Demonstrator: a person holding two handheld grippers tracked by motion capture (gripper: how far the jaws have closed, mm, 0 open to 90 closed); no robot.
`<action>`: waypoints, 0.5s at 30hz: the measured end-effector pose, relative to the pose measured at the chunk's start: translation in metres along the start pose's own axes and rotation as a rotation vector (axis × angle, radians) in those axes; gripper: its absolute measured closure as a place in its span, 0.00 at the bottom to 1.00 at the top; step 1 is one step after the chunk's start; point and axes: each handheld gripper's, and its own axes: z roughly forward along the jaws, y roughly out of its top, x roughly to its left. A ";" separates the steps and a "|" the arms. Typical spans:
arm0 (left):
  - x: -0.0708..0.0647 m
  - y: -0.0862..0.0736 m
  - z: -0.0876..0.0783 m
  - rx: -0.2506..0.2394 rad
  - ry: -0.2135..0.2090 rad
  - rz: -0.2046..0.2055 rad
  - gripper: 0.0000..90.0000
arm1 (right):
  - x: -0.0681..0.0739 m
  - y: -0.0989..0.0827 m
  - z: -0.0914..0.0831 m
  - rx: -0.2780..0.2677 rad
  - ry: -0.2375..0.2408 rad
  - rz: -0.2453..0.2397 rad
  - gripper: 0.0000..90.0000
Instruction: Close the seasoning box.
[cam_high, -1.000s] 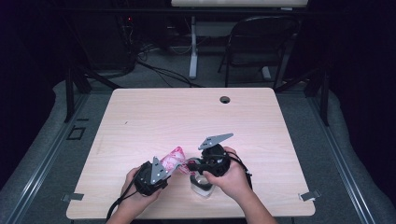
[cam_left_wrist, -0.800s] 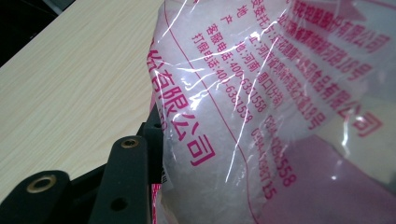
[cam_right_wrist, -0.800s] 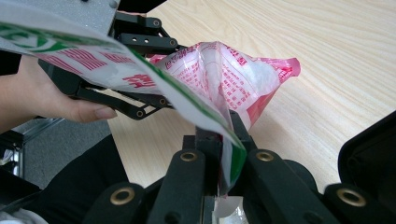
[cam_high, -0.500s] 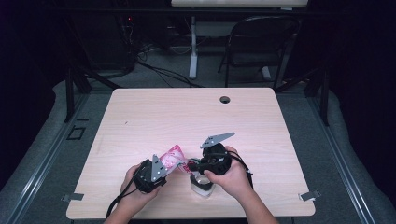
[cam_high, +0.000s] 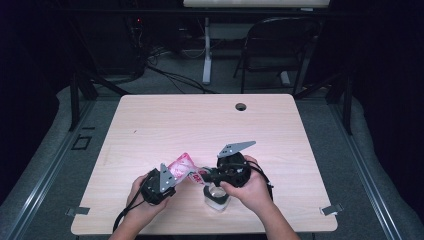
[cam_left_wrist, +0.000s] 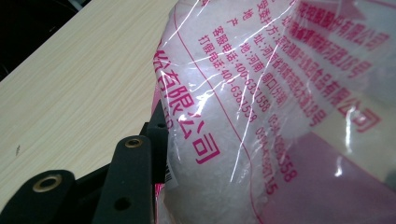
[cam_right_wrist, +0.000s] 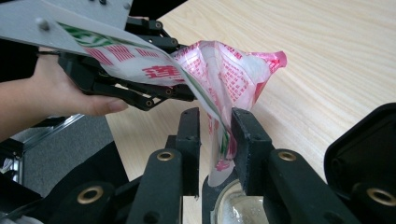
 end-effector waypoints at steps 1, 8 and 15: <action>0.000 0.000 0.000 0.000 0.005 0.003 0.64 | 0.001 0.000 -0.001 -0.002 -0.002 0.000 0.82; -0.001 0.004 -0.001 -0.007 0.023 0.018 0.64 | 0.003 0.002 -0.006 -0.010 -0.017 -0.011 0.82; -0.003 0.006 -0.001 -0.006 0.027 0.025 0.65 | 0.001 0.003 -0.011 -0.032 -0.025 -0.005 0.79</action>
